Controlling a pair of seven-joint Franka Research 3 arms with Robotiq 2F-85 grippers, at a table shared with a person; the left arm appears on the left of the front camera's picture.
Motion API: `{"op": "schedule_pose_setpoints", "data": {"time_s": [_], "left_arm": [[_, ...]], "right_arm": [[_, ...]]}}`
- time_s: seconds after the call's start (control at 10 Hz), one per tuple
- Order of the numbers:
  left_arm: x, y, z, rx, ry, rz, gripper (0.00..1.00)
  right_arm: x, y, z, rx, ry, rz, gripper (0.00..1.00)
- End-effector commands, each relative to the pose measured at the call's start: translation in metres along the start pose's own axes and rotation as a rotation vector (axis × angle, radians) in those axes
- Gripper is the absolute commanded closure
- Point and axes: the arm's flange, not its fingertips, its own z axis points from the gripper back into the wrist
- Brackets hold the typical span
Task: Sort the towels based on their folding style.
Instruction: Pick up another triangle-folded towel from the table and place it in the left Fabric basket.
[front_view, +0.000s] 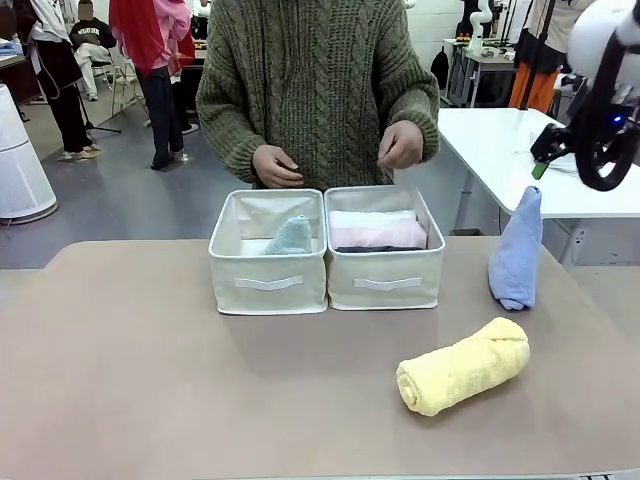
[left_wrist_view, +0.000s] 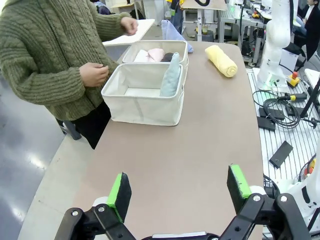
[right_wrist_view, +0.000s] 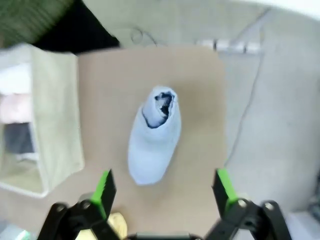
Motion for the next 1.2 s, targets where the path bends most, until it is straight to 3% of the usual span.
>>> {"op": "schedule_pose_setpoints", "data": {"time_s": [0.0,0.3,1.1], "left_arm": [[0.002,-0.003,0.0,0.006,-0.009,0.019,0.0],[0.002,-0.003,0.0,0.006,-0.009,0.019,0.0],[0.002,-0.003,0.0,0.006,-0.009,0.019,0.0]], "right_arm": [[0.035,0.012,-0.015,0.069,0.139,-0.046,0.0],[0.061,0.007,-0.039,0.093,0.173,-0.092,0.0],[0.084,-0.011,-0.087,0.091,0.221,-0.139,0.0]]}}
